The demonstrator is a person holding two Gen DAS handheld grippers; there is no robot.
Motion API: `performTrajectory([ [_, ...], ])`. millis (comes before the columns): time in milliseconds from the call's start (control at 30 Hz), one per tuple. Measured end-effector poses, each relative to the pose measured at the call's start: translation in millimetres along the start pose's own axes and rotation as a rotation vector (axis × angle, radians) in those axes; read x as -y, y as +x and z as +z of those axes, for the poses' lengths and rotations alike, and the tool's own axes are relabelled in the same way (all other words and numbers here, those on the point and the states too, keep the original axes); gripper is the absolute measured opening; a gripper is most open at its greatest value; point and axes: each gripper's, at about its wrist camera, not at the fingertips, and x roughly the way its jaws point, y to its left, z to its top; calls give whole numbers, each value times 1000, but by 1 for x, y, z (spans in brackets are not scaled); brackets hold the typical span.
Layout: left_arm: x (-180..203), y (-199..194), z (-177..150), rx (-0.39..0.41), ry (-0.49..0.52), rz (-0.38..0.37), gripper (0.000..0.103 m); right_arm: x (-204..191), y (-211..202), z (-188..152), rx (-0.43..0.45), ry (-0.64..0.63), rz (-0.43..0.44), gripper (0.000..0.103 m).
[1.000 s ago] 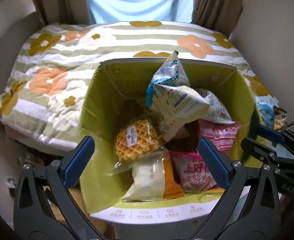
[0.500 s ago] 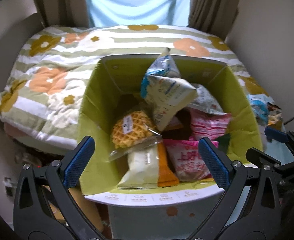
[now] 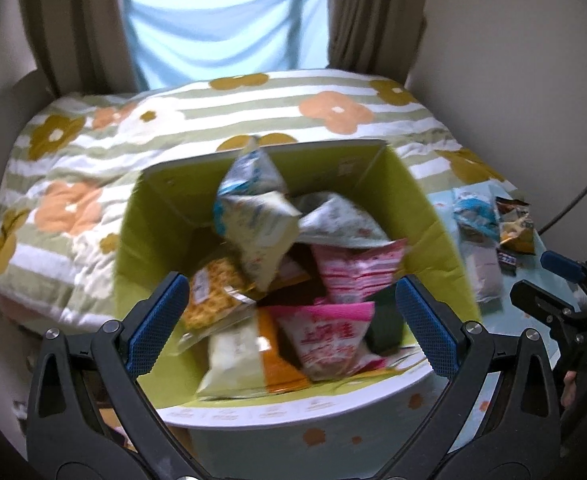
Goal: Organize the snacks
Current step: 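Move both tools back toward the remaining snacks on the cloth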
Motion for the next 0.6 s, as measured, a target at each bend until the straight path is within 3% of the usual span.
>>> performTrajectory([
  [200,55,11,16,-3,45,-43,102,58,-19,6,20,32,-68,102],
  [600,212,49,49,-57,168,-126,102,184,-46,14,34,75,-186,102],
])
